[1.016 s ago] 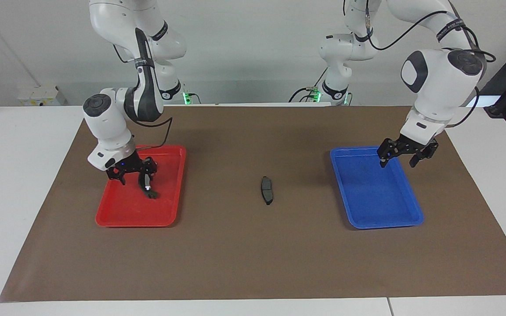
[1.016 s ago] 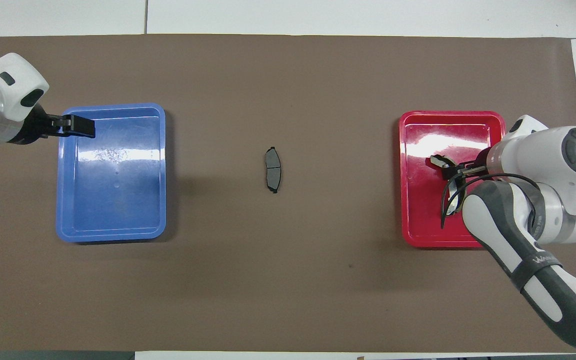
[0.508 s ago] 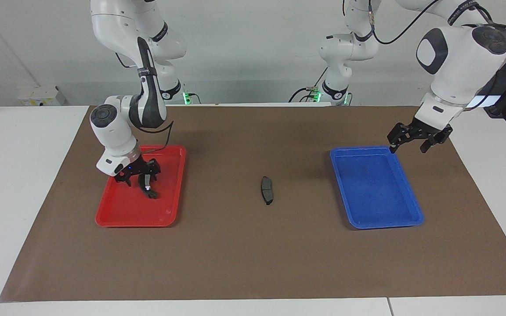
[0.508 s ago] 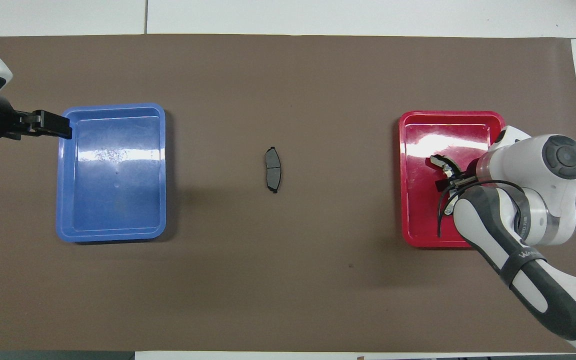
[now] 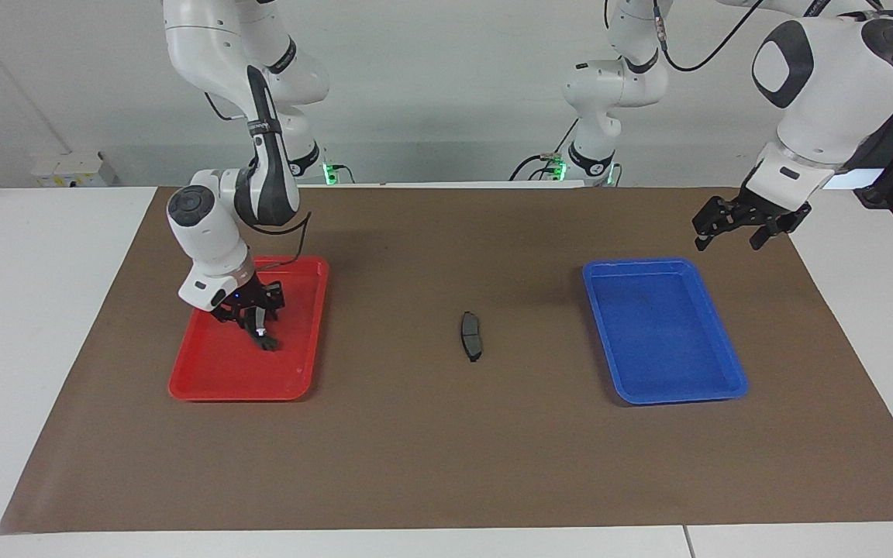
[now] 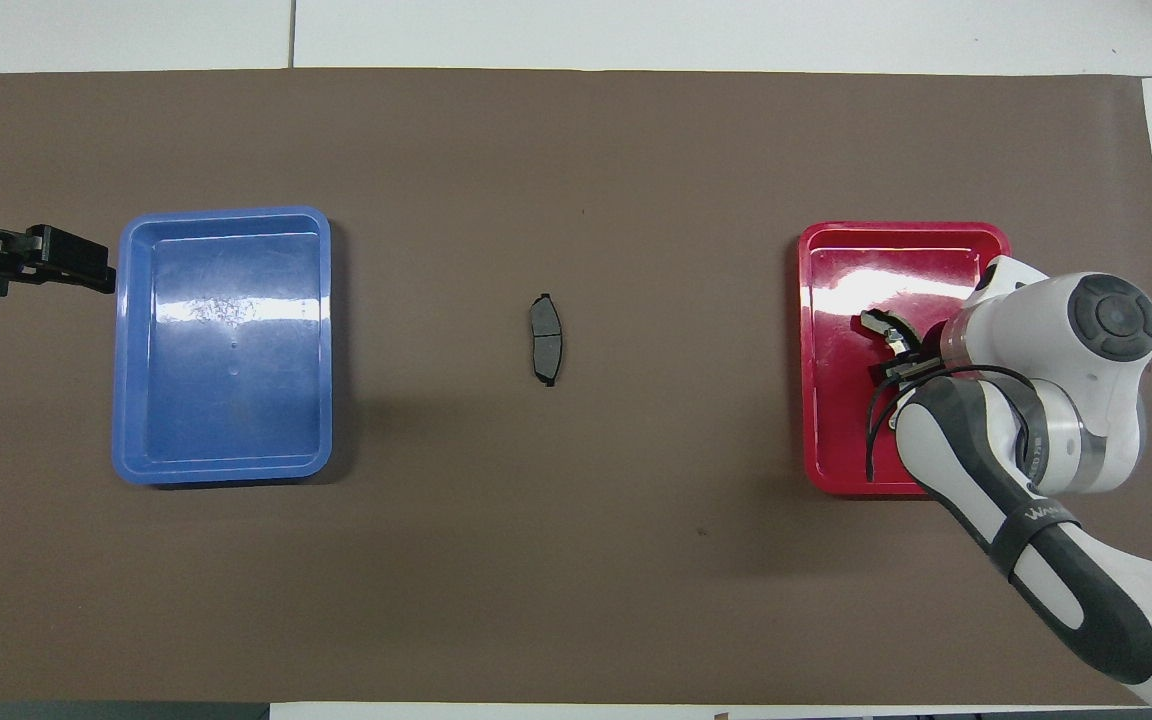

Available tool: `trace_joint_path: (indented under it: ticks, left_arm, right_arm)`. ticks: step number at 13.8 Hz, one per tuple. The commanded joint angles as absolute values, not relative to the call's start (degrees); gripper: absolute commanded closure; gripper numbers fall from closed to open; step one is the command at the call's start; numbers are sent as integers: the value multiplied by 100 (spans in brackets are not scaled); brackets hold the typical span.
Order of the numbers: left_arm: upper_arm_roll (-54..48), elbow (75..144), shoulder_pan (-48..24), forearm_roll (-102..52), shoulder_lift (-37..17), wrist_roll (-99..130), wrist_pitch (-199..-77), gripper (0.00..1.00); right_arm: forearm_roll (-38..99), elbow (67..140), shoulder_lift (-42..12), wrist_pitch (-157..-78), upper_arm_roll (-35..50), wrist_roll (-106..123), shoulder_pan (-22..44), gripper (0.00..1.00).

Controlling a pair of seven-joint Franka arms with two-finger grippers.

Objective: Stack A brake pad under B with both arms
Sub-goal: 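Grasp the curved pad with the right gripper while the left gripper retracts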

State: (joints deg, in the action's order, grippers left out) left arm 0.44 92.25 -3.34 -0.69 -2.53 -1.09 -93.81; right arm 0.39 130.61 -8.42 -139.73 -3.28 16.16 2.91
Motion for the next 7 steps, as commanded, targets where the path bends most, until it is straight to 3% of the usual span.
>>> trace_joint_path:
  ticks: [1,3,7]
  left_arm:
    - [9,9413,-272,-158,26,-176,-9220,1]
    - [9,9361,-272,-158,9,-176,-9272,1]
    - [9,9387,-281,-149,26,-167,-9202,0]
  right_arm:
    - [193,13070,-773,-13861,-316,1785,272,84]
    - [193,13008,-773,-13817,-316,1679,238,100]
    - [193,12386,-729,-13081,-299,785,342,100]
